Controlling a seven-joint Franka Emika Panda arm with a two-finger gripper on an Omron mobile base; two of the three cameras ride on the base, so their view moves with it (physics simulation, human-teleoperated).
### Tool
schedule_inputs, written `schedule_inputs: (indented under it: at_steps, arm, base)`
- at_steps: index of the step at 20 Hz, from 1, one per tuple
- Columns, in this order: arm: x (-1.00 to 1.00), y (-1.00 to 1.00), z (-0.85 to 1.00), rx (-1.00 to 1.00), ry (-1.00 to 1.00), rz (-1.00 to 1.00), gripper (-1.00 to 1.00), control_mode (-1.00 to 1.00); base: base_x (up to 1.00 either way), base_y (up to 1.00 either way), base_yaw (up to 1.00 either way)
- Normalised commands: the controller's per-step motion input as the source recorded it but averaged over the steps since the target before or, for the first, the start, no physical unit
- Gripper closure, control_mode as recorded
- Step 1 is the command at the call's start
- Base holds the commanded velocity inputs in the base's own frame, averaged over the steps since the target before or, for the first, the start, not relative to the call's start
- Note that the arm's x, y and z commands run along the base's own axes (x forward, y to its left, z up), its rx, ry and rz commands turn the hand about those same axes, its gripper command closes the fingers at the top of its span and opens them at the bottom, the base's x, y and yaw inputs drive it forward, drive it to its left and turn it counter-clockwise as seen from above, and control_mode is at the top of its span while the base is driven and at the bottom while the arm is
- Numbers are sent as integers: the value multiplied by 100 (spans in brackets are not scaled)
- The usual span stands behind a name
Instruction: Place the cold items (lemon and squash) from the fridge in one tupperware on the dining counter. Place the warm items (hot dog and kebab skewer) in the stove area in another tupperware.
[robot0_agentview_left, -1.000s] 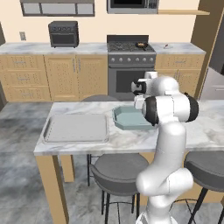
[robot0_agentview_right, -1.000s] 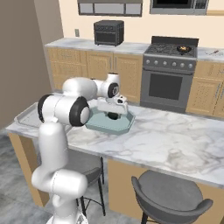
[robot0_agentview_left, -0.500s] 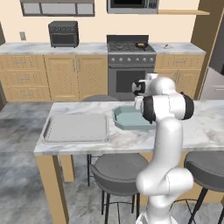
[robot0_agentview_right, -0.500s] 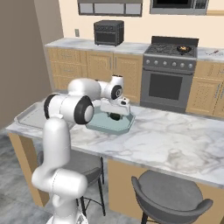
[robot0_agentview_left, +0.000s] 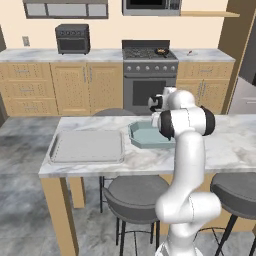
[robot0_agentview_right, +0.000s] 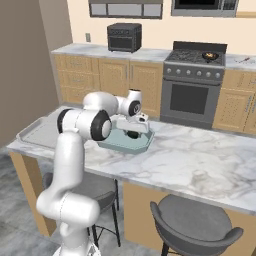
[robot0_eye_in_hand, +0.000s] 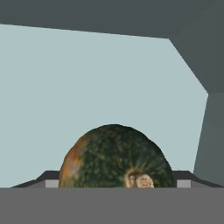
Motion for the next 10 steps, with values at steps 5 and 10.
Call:
schedule_inputs:
  at_steps: [5,10]
  arm:
    - [29,0,-25,0,0,1,100,-100]
    - [26,0,-23,0,0,1,100,-100]
  base:
    - [0,0,0]
    - [0,0,0]
